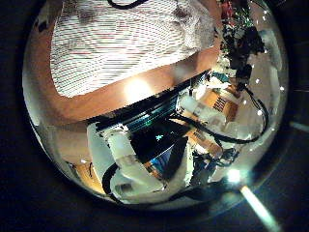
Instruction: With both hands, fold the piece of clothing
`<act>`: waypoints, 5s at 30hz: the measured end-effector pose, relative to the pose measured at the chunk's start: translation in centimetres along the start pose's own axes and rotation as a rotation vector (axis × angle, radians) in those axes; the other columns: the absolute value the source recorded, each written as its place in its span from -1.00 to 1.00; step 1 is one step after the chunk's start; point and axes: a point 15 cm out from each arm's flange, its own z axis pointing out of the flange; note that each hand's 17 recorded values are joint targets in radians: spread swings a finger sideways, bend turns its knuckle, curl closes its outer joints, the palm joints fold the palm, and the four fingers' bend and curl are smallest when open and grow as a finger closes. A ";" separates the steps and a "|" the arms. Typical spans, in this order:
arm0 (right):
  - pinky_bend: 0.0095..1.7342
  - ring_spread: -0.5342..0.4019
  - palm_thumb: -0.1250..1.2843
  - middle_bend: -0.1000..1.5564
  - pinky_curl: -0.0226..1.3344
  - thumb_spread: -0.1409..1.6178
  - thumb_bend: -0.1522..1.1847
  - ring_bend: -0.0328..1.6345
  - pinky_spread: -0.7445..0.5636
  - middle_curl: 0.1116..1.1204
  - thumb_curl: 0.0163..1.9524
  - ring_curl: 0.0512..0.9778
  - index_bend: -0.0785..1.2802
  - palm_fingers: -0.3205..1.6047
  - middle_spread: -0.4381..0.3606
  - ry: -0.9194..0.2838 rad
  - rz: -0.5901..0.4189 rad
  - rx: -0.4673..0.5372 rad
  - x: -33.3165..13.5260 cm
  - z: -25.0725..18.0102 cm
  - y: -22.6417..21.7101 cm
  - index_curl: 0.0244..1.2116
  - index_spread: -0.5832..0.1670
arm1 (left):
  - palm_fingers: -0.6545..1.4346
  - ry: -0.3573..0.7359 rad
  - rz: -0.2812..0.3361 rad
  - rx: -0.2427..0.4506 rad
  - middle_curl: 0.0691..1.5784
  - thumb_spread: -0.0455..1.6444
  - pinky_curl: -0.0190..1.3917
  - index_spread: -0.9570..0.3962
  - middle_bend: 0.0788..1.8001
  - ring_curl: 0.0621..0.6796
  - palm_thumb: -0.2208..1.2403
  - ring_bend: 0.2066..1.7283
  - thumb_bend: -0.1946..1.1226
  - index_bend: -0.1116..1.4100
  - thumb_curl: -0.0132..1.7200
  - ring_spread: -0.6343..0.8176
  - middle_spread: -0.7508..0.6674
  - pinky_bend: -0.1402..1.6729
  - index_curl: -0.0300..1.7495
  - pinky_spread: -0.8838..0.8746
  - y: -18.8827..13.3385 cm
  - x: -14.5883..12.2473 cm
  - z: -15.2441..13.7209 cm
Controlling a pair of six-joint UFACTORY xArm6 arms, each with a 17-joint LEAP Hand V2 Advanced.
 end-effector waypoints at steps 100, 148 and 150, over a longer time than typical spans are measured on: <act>0.45 -0.37 0.59 0.67 0.33 0.25 -0.79 0.62 -0.20 0.42 -0.25 0.61 0.65 0.46 -0.26 0.559 -0.214 0.154 -14.8 -15.6 0.1 0.53 -0.22 | -0.23 0.193 -0.181 0.135 -0.69 0.65 -0.55 0.43 -0.88 -0.58 -0.56 -0.50 -0.72 -0.61 -0.71 0.50 0.40 -0.53 -0.54 0.58 10.3 -8.3 2.5; 0.40 -0.38 0.57 0.66 0.42 0.29 -0.79 0.60 -0.23 0.44 -0.24 0.67 0.61 0.46 -0.27 0.416 -0.132 0.270 -11.1 -15.5 4.9 0.56 -0.24 | -0.32 0.106 0.093 0.146 -0.70 0.77 -0.51 0.49 -0.88 -0.51 -0.37 -0.41 -0.72 -0.63 -0.67 0.47 0.38 -0.44 -0.58 0.54 -3.8 8.8 7.7; 0.40 -0.38 0.57 0.66 0.42 0.29 -0.79 0.61 -0.23 0.44 -0.24 0.67 0.61 0.46 -0.27 0.401 -0.149 0.277 -12.2 -15.6 4.7 0.56 -0.24 | -0.32 0.111 0.090 0.143 -0.70 0.77 -0.51 0.48 -0.88 -0.51 -0.37 -0.41 -0.72 -0.63 -0.68 0.46 0.37 -0.44 -0.58 0.54 -3.7 8.4 7.6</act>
